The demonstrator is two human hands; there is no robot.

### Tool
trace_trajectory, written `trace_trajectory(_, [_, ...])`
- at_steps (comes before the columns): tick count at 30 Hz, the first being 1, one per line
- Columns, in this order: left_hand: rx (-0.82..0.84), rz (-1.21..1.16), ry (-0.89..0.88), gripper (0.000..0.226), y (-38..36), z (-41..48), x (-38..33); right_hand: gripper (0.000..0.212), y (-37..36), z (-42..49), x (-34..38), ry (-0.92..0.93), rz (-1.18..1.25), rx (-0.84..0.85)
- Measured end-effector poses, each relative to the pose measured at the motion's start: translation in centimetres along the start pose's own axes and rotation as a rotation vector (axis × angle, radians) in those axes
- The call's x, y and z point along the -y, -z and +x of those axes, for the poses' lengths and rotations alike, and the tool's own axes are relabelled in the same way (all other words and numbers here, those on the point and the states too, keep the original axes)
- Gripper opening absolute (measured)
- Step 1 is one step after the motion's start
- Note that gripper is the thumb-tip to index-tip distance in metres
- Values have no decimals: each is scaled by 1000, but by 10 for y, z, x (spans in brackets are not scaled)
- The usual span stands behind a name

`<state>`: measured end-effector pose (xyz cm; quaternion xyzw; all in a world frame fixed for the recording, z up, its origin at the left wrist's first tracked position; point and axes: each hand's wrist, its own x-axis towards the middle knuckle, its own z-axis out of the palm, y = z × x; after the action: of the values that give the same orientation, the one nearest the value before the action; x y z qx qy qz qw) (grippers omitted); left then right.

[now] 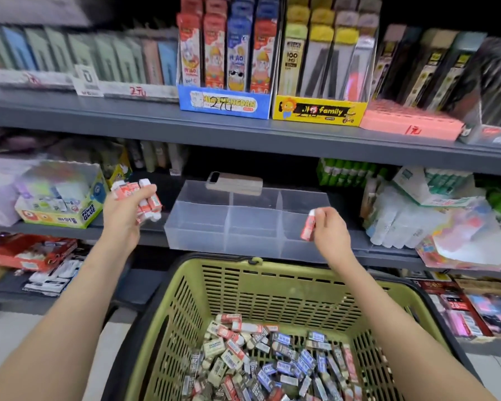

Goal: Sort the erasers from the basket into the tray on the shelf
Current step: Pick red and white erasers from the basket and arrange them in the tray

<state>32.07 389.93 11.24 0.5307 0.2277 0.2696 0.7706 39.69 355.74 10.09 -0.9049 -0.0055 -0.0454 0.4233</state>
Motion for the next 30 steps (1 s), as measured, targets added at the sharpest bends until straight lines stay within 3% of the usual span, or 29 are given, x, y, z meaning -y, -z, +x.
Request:
trace_trajectory(4, [36, -112, 163, 26, -10, 5, 16, 41, 31, -2, -19, 22, 114, 12])
trace_trajectory(9, [137, -144, 292, 17, -37, -3, 31, 26, 47, -4, -7, -15, 353, 19])
trace_trajectory(13, [141, -142, 343, 17, -49, -13, 36, 22, 7, 12, 53, 59, 468, 104])
trace_trajectory(16, [159, -164, 385, 19, -51, -19, 38, 29, -44, 24, 92, -29, 516, 251])
trace_trajectory(23, [159, -263, 414, 30, -58, -14, 35, 7, -118, 51, 111, -127, 125, 438])
trace_trajectory(27, [143, -335, 426, 28, -59, -12, 39, 11, -130, 58, 107, -210, 218, 504])
trace_trajectory(30, [142, -365, 428, 32, -55, -13, 43, 18, -136, 62, 111, -239, 17, 578])
